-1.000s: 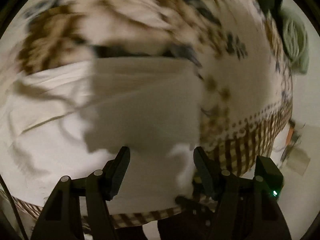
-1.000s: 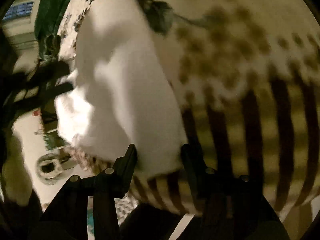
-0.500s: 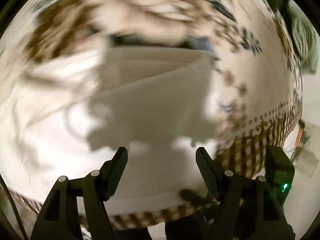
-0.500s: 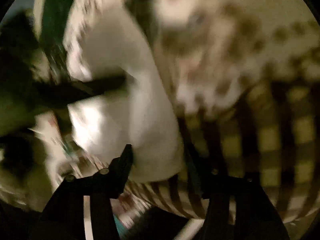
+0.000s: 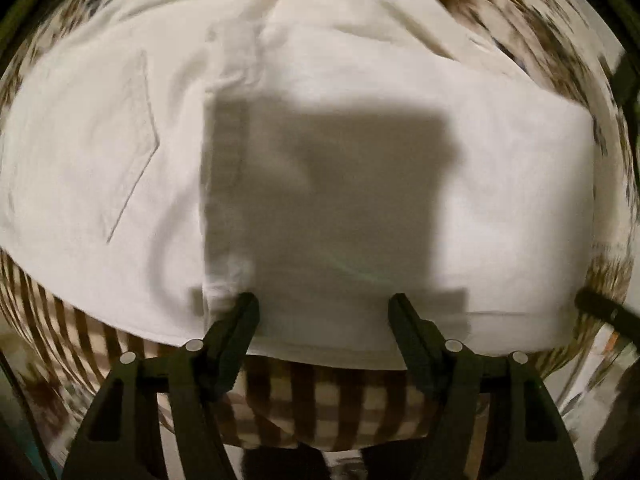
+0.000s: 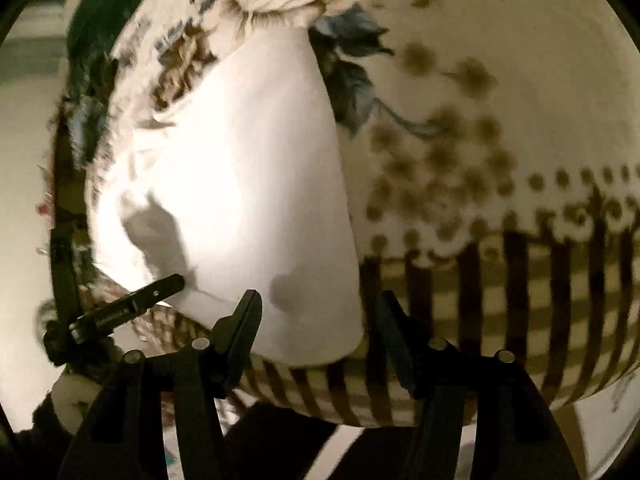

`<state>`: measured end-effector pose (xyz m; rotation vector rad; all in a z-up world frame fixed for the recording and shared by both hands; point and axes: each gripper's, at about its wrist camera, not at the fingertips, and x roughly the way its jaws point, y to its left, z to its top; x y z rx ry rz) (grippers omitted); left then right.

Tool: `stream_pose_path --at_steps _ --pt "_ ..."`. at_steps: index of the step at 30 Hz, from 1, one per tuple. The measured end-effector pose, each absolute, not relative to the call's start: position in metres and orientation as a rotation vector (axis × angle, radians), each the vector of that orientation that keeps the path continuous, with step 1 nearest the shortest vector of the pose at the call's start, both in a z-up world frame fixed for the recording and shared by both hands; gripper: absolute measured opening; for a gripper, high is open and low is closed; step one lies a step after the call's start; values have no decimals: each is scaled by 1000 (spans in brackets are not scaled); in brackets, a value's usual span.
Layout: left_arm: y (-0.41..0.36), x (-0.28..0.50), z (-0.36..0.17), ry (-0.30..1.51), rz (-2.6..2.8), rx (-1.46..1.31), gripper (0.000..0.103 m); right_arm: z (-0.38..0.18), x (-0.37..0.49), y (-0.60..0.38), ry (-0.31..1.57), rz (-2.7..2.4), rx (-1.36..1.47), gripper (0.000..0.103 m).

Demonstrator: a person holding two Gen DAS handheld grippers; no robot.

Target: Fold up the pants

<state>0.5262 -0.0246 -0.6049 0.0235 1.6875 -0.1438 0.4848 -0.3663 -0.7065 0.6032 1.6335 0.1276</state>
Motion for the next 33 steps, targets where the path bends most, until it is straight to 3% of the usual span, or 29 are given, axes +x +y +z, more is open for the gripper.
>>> stream_pose_path --at_steps 4,5,11,14,17,22,23,25,26,33 --pt "-22 512 -601 1643 -224 39 65 -696 498 -333 1663 164 521 63" --pt "-17 507 -600 1635 -243 44 65 -696 499 -323 1678 163 479 68" --pt "-2 486 -595 1616 -310 77 65 -719 488 -283 1797 85 214 75" --pt "0 477 -592 1602 -332 61 65 -742 476 -282 1915 50 269 75" --pt "1 473 -583 1591 -338 -22 65 -738 472 -286 1892 36 294 75" --pt "82 477 -535 1438 -248 -338 67 -698 470 -301 1809 53 450 75" --pt "108 480 -531 1401 -212 -403 69 -689 472 -300 1789 56 455 75" --pt "161 485 -527 1348 -105 -520 93 -666 476 -305 1736 57 456 76" --pt "184 489 -531 1336 -50 -549 98 -658 479 -304 1712 55 460 76" --pt "315 500 -577 1264 311 -732 100 -645 543 -280 1573 33 495 76"
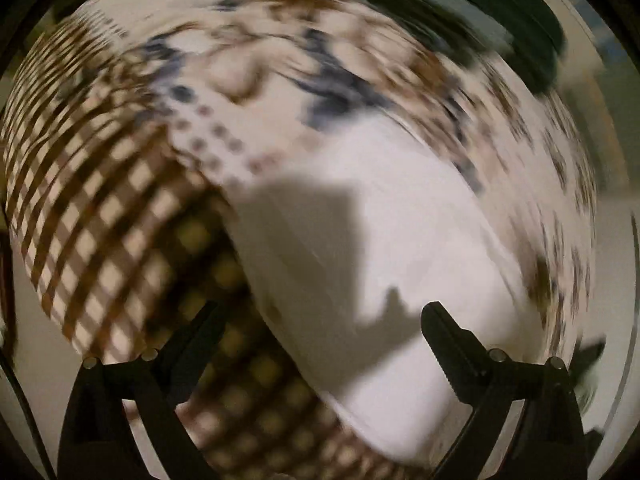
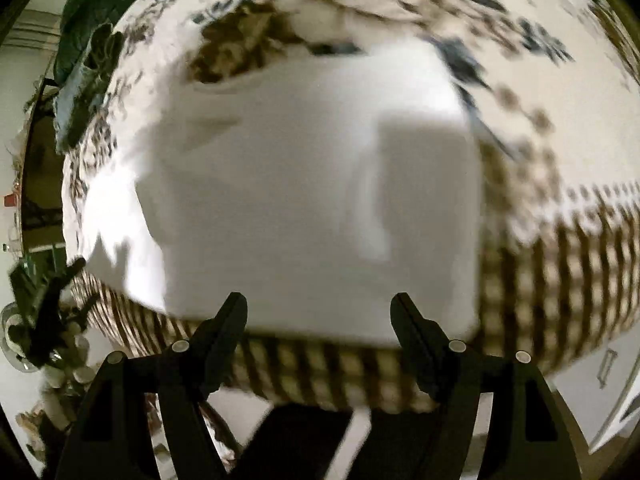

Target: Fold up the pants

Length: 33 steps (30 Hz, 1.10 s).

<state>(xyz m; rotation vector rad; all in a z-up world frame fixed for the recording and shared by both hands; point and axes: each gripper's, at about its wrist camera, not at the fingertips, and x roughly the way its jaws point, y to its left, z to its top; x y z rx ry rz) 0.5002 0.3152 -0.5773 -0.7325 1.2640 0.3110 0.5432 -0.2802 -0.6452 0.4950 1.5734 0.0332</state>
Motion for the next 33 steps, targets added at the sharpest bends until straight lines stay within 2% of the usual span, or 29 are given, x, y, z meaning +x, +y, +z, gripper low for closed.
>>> stream_pose_path --at_steps 5,8,11,12,15,18,20,21,22,24,29,33 --pt "347 500 -621 1258 344 -981 100 -673 575 -235 1587 48 465 76" --pt "350 495 -630 1210 322 -1073 100 -694 576 -210 1621 54 457 76" --pt "346 491 -620 1109 288 -1135 89 -710 572 -193 1643 36 423 76" --pt "342 490 -609 1075 254 -1124 81 -713 572 -191 1644 33 411 76" --pt "332 492 -599 1026 170 -1080 81 -715 573 -189 1645 22 407 76" --pt "333 497 -639 1124 161 -1124 81 -717 573 -191 1649 14 421 76" --pt "337 499 -648 1105 179 -1162 79 -716 573 -194 1653 10 430 76" --pt "336 500 -640 1088 169 -1142 68 -716 573 -193 1654 9 434 76" --pt "334 499 -630 1079 158 -1108 47 -715 574 -193 1654 11 436 76" --pt "325 499 -607 1042 119 -1050 34 -714 573 -195 1646 16 447 76" --pt "264 508 -522 938 -42 -855 31 -712 562 -209 1615 36 484 76" --pt "155 501 -458 926 -274 -610 31 -702 549 -236 1578 40 569 76"
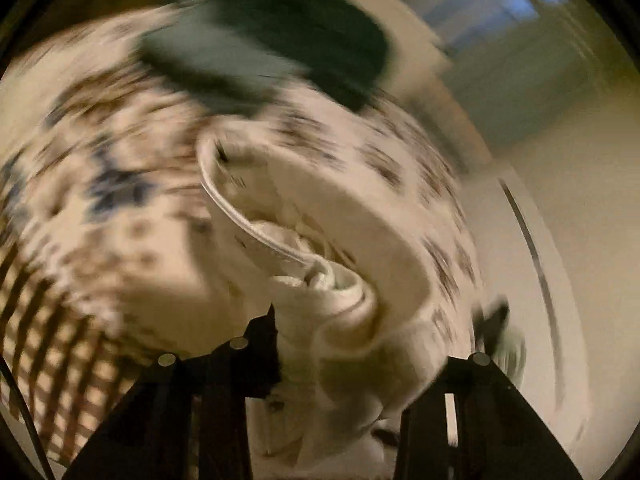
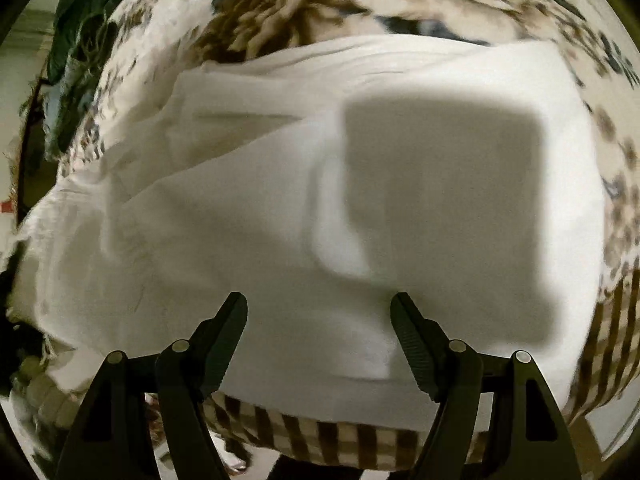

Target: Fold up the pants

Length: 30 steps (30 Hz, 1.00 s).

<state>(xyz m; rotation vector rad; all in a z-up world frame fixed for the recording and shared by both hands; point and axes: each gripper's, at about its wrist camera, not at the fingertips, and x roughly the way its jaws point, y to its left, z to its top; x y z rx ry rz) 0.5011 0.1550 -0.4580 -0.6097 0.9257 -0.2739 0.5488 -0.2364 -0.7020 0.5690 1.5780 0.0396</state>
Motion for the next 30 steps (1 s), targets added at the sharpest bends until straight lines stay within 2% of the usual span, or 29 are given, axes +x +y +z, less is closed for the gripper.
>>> stream_pose_path --at_steps 3,7,11,14,17,19,21,26,30 --pt "61 493 -469 990 -425 -474 31 -686 535 -275 1530 23 670 76" --pt "-34 484 -536 1173 -517 -346 31 -673 519 -329 1481 11 761 76" --pt "-77 483 -599 1326 -489 -227 32 -672 516 -367 1482 -1 743 76" --pt "-78 486 -596 1342 -479 -211 37 -674 523 -380 1476 21 758 76" --pt "-76 488 -583 1396 -492 -196 52 -676 530 -385 1457 91 817 77" --pt "-68 480 -569 1394 -502 -206 80 -679 535 -384 1451 148 863 77" --pt "-57 475 -552 1385 -509 -253 95 -685 543 -378 1426 191 925 83" --pt "-20 476 -517 1308 -405 -278 96 -702 541 -385 1351 271 1096 88" --pt "26 483 -515 1291 -241 -314 96 -735 545 -388 1322 322 1218 89"
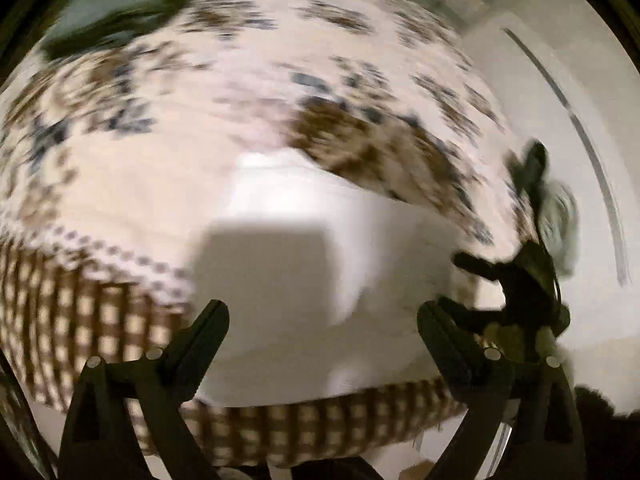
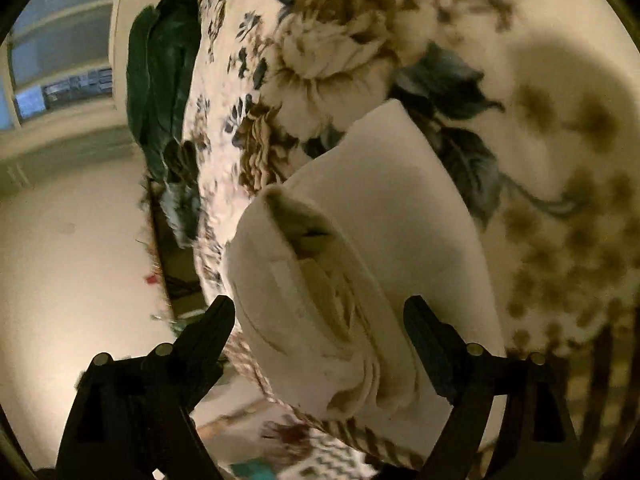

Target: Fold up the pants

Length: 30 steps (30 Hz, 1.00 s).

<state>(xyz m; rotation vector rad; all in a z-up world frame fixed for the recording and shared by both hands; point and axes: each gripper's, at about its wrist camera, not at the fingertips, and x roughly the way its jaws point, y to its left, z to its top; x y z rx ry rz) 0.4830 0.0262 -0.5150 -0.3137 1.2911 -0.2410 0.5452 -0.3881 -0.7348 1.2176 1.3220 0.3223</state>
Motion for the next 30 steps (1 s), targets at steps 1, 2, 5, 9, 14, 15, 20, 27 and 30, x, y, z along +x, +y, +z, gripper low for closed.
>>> stream_pose_path --at_steps 1,2,5,9,14,15,20,27,30 --pt "36 485 -519 1298 -211 -326 96 -744 549 -386 1324 341 1225 89" --pt "46 487 -523 1308 -179 -336 96 -750 553 -383 1333 362 1212 89" --pt "71 491 -534 1323 -85 -372 96 -757 565 -370 1368 409 1146 96" --pt "83 496 -544 1324 -9 -367 96 -742 576 -344 1391 496 1007 93" --pt "78 504 -549 1334 9 -362 96 -710 577 -302 1414 470 664 21" --pt "75 506 -548 1335 2 -365 96 -707 575 -306 1412 435 669 20" --pt "62 517 -537 1316 -50 -358 96 -662 543 -358 1306 298 732 17" --pt "18 546 -551 1355 -164 -386 96 -670 492 -454 1320 52 781 16" --pt "-10 575 -576 1427 -222 -410 96 -701 495 -467 1366 -12 780 16"
